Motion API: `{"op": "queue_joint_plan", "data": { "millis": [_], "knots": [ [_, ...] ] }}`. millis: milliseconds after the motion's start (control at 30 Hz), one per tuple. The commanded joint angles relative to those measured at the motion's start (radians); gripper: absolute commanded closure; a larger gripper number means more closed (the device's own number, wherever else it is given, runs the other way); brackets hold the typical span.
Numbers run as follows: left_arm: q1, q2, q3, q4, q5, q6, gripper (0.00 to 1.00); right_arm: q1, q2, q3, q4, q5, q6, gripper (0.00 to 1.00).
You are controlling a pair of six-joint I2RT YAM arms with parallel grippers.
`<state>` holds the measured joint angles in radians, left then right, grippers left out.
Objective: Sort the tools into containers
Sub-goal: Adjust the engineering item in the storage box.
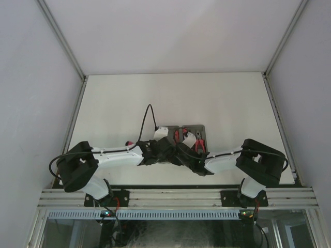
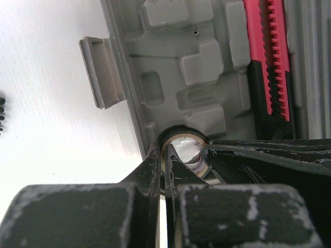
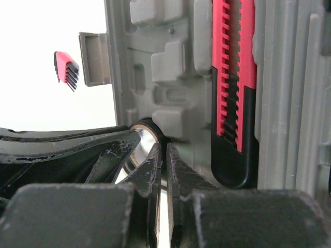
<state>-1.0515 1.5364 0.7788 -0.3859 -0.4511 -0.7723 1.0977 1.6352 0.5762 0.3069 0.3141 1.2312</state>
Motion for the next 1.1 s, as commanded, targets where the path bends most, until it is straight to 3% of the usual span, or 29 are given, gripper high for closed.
{"op": "queue_joint_plan", "data": {
  "millis": [0,300,700,1067],
  "knots": [
    [-0.038,0.123,-0.096,0.036,0.358,-0.081,1.0,0.028,0.044,-0.047,-0.194,-0.077,-0.035,1.0],
    [-0.036,0.054,-0.047,-0.039,0.304,-0.075,1.0,0.017,-0.082,0.006,-0.198,-0.105,-0.144,0.85],
    [-0.023,-0.082,0.021,-0.164,0.184,-0.074,0.72,0.01,-0.125,0.016,-0.234,-0.09,-0.154,0.81],
    [0.055,-0.255,0.016,-0.183,0.134,-0.06,0.59,0.001,-0.2,0.016,-0.251,-0.081,-0.191,0.71]
  ]
}}
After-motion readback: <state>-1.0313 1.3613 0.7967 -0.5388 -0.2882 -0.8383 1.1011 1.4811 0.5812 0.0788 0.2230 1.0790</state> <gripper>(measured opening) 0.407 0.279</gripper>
